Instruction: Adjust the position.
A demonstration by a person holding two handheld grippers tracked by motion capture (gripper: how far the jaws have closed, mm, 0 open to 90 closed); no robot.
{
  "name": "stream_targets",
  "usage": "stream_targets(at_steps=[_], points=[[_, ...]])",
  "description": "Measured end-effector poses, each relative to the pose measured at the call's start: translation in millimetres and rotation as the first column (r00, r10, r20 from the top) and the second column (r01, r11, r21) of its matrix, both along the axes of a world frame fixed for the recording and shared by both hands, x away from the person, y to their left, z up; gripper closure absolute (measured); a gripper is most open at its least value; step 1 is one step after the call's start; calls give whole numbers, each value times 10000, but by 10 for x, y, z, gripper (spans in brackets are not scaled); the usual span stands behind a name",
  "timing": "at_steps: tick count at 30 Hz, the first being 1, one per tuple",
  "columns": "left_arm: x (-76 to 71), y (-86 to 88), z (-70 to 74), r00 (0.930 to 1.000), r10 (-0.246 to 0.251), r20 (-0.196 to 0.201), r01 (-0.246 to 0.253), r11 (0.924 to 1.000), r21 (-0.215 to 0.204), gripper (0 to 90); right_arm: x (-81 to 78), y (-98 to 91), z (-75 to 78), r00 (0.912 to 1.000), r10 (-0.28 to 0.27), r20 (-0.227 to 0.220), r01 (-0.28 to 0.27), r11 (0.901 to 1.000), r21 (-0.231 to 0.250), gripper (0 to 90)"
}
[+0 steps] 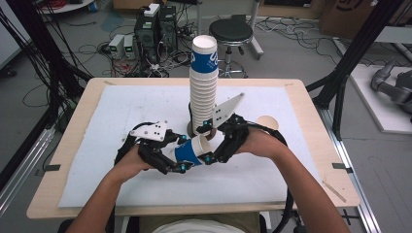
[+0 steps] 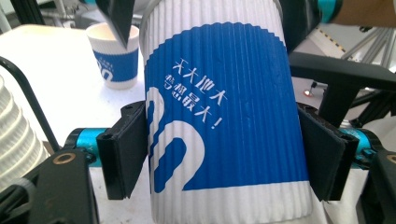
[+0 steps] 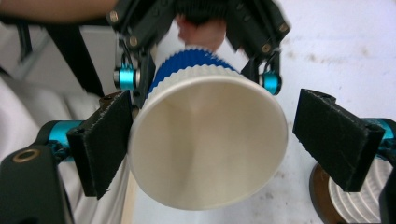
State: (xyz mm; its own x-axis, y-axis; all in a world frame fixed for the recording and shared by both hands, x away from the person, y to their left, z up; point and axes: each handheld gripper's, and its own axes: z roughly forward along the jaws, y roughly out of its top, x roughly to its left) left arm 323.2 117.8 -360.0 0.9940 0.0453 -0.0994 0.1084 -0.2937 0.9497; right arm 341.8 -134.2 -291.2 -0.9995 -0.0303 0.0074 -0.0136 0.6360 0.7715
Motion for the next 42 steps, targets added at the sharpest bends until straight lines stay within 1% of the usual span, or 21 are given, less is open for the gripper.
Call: stream_targets(at_steps=[3, 6, 8, 10, 11, 14, 16, 19, 21, 27, 28, 30, 33, 34, 35, 39, 40, 41, 42], points=[[13, 14, -18, 9999, 106, 64, -104, 9994, -328, 248, 8, -85, -11, 9998, -151, -94, 156, 9979, 622, 131], [27, 27, -41, 9997, 227, 131, -217, 9974, -686, 248, 24, -168, -42, 9989, -374, -285, 405, 9924, 1162, 131], [35, 37, -58, 9995, 281, 108, -269, 9950, -963, 248, 29, -221, -69, 9983, -514, -291, 554, 9855, 1604, 131], [38, 47, -71, 9990, 367, 264, -330, 9912, -1284, 247, 26, -270, -107, 9975, -630, -308, 677, 9795, 1896, 131], [41, 47, -75, 9991, 349, 243, -312, 9896, -1401, 247, 22, -294, -127, 9967, -701, -398, 768, 9758, 2047, 131], [39, 39, -87, 9988, 374, 308, -322, 9874, -1552, 246, 13, -362, -185, 9948, -844, -575, 965, 9614, 2579, 131], [38, 32, -109, 9988, 396, 281, -343, 9853, -1676, 245, 6, -389, -212, 9940, -928, -572, 1051, 9545, 2791, 131], [37, 11, -124, 9987, 425, 293, -370, 9850, -1685, 245, -14, -406, -257, 9935, -873, -731, 1059, 9441, 3121, 130], [33, -3, -131, 9985, 464, 294, -407, 9841, -1730, 244, -28, -408, -285, 9935, -845, -766, 1048, 9411, 3214, 129], [18, -26, -131, 9989, 351, 310, -286, 9819, -1872, 244, -34, -387, -372, 9916, -899, -930, 1159, 9364, 3311, 126], [16, -27, -130, 9989, 332, 337, -263, 9816, -1891, 244, -33, -383, -378, 9919, -932, -858, 1164, 9382, 3260, 126], [13, -26, -128, 9990, 313, 329, -243, 9806, -1948, 244, -37, -373, -388, 9918, -880, -927, 1139, 9375, 3289, 126], [8, -36, -125, 9988, 290, 383, -207, 9794, -2010, 244, -37, -345, -413, 9917, -791, -1011, 1078, 9407, 3216, 126], [6, -39, -125, 9989, 245, 393, -161, 9794, -2013, 244, -42, -336, -421, 9906, -733, -1152, 1060, 9447, 3104, 126], [4, -44, -126, 9988, 244, 414, -155, 9791, -2026, 244, -37, -322, -434, 9914, -697, -1110, 1017, 9433, 3160, 126], [0, -59, -130, 9989, 199, 432, -108, 9794, -2018, 243, -44, -283, -476, 9881, -609, -1412, 1023, 9457, 3084, 127], [0, -61, -133, 9989, 188, 421, -100, 9797, -2001, 243, -42, -276, -484, 9874, -565, -1475, 1005, 9454, 3101, 127], [1, -59, -136, 9991, 200, 382, -120, 9798, -1994, 242, -28, -269, -494, 9893, -574, -1338, 986, 9403, 3258, 127], [4, -57, -138, 9991, 226, 370, -147, 9797, -2000, 242, -26, -271, -499, 9883, -593, -1408, 1031, 9391, 3279, 128]])
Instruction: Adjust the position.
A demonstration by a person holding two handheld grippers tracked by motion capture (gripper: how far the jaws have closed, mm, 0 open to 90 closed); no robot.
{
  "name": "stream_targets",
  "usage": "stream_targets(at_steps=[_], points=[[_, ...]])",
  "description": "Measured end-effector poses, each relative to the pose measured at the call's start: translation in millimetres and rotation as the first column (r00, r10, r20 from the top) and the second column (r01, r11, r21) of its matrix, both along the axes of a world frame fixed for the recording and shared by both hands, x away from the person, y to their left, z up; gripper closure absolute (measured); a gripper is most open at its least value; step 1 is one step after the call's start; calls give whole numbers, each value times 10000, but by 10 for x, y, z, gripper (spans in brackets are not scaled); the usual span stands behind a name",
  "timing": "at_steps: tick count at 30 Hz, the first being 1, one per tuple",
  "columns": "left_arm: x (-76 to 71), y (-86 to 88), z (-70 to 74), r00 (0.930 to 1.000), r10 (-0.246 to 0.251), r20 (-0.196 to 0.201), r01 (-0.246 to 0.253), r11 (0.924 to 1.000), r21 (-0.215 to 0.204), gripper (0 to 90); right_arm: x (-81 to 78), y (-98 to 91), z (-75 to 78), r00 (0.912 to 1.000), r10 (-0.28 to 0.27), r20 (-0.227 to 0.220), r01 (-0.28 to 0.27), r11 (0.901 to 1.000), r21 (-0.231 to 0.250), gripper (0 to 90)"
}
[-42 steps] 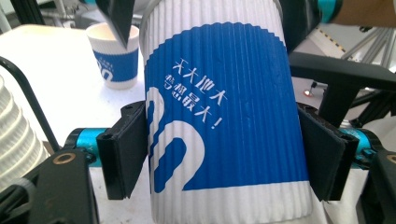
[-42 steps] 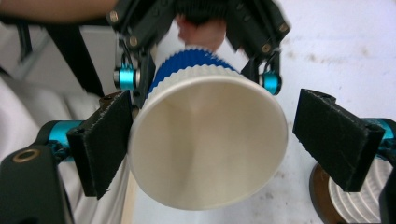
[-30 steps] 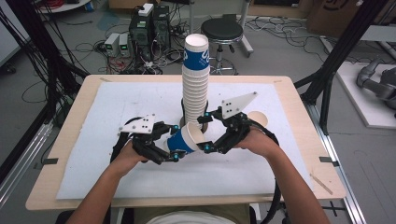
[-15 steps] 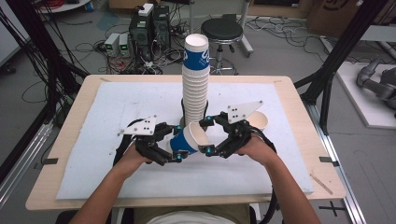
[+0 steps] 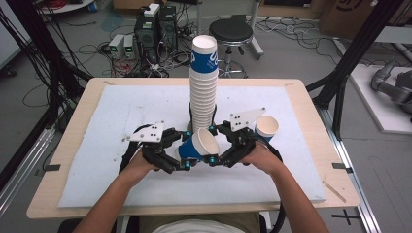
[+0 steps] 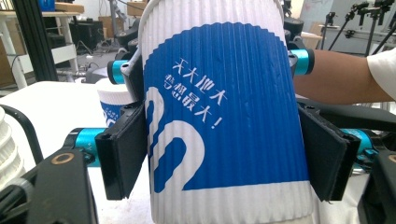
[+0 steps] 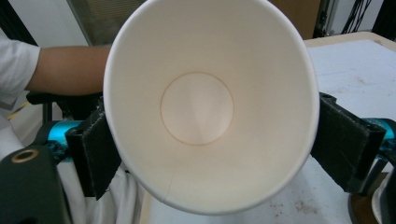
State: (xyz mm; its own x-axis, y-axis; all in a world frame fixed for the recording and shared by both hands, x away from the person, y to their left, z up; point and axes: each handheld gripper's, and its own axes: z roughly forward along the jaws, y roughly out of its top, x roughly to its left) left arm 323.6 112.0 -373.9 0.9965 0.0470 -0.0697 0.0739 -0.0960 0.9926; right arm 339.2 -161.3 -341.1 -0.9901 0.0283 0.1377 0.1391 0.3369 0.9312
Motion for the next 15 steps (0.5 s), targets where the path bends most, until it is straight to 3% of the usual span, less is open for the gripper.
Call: stream_targets(at_steps=[7, 12, 15], points=[[5, -6, -14, 10000, 23, -31, -23, 10000, 53, 241, 8, -3, 0, 10000, 36, -26, -36, 10000, 50, 158], [5, -13, -29, 10000, 56, -23, -55, 9997, 227, 249, -2, -13, 7, 10000, 5, -43, -6, 9996, -283, 182], [9, -19, -35, 9991, 130, -410, -115, 9993, 361, 249, -1, -10, 15, 10000, -25, 74, 29, 9990, -455, 187]])
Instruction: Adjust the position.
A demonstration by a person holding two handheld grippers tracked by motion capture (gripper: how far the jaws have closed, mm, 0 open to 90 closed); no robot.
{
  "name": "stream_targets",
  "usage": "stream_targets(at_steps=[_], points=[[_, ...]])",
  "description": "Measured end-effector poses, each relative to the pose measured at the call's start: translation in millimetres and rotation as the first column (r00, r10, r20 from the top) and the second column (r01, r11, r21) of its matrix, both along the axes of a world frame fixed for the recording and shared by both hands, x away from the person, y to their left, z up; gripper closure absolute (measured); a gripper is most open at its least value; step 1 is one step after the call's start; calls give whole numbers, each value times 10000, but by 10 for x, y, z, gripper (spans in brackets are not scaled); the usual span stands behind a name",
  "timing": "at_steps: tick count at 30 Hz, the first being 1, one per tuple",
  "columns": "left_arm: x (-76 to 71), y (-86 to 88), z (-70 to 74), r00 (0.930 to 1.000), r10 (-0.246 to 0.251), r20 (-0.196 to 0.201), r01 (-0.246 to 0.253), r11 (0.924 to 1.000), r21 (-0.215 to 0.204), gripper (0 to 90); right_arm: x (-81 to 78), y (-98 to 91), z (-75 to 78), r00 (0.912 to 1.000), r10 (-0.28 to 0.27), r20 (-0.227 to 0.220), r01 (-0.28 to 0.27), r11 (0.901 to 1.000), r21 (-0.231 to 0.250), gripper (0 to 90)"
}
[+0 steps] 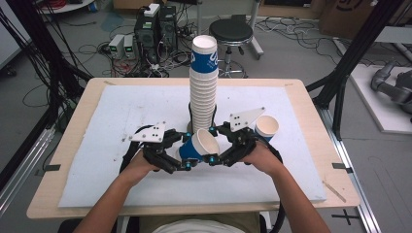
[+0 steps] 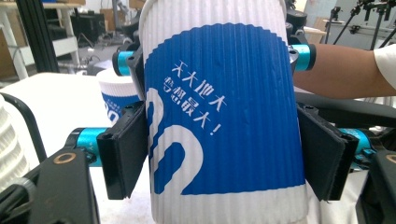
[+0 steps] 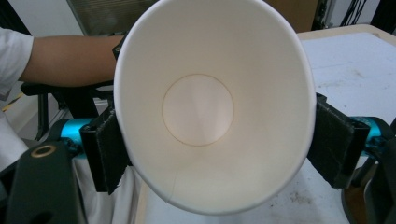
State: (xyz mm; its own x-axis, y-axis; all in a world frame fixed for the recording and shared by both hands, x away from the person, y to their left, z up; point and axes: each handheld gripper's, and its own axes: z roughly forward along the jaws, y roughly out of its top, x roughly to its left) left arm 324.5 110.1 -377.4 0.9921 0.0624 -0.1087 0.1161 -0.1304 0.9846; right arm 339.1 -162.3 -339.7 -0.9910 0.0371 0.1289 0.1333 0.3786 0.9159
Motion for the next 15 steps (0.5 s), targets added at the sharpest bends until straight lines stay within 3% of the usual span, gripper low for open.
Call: stream_targets(at_steps=[3, 6, 9, 15], points=[[-1, -6, 13, 9987, 387, -331, -375, 9986, 363, 159, 2, -12, 20, 10000, -92, 24, 93, 9997, -220, 187], [-5, 12, 34, 9989, 462, -77, -455, 9959, 786, 148, 15, -19, 67, 9995, -170, 269, 187, 9977, -653, 187], [-23, -1, 57, 9977, 565, 363, -611, 9881, 1411, 148, 22, 7, 138, 9979, -144, 630, 224, 9916, -1275, 187], [-35, -25, 56, 9967, 555, 588, -654, 9808, 1836, 150, 1, 153, 242, 9930, 266, 1155, 87, 9555, -2950, 187]])
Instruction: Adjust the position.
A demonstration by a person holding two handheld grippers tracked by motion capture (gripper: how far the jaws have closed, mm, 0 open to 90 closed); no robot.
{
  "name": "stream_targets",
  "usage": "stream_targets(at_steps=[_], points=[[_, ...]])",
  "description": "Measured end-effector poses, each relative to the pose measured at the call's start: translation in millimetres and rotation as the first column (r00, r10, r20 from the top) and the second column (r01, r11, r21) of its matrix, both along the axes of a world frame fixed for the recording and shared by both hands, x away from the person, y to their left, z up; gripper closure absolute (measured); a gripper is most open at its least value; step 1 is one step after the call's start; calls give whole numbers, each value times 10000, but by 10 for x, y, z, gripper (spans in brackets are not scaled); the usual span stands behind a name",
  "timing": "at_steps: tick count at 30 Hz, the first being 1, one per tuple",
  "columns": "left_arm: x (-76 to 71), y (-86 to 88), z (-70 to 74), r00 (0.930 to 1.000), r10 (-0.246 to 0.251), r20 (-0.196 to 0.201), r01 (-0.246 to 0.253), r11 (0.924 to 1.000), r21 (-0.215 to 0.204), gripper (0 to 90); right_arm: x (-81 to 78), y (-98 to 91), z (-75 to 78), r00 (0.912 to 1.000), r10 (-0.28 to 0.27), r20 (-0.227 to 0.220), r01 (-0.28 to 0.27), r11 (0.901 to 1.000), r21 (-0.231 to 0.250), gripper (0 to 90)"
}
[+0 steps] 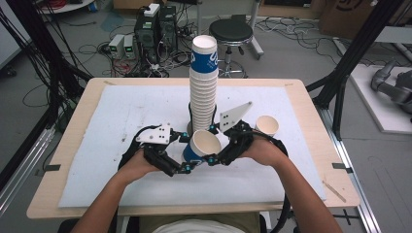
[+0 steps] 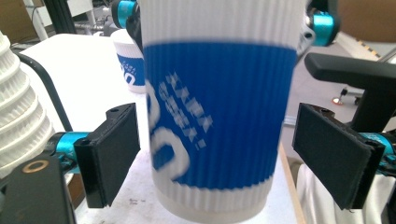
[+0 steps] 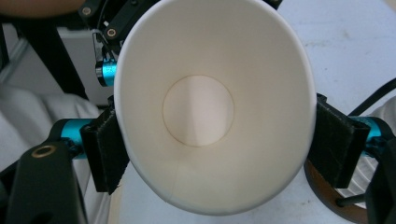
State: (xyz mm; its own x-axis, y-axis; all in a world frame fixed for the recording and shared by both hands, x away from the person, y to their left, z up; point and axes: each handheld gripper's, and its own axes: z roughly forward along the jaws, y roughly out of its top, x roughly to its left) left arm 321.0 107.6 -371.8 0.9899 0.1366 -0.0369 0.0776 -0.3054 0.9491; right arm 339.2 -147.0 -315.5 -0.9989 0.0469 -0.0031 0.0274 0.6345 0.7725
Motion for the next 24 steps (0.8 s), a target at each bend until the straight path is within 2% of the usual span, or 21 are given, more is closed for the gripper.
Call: stream_targets(at_steps=[1, 4, 7, 14, 24], points=[[-9, -9, 10, 10000, -2, 82, 0, 9998, 221, 150, -2, 33, 13, 9999, 75, 98, -73, 9997, -224, 186], [-17, -23, 22, 9999, -134, 91, 130, 9993, 348, 154, -4, 90, 37, 9996, 297, 16, -296, 9983, -504, 186], [-26, -45, 20, 9997, -244, 71, 240, 9983, 536, 160, -10, 148, 42, 9989, 448, 166, -433, 9957, -813, 186], [-38, -82, 0, 9987, -488, 118, 471, 9921, 1162, 203, -38, 255, -4, 9975, 676, 193, -639, 9864, -1515, 186], [-42, -94, -12, 9974, -712, 145, 687, 9889, 1320, 241, -60, 287, -17, 9959, 898, 113, -866, 9819, -1683, 185]])
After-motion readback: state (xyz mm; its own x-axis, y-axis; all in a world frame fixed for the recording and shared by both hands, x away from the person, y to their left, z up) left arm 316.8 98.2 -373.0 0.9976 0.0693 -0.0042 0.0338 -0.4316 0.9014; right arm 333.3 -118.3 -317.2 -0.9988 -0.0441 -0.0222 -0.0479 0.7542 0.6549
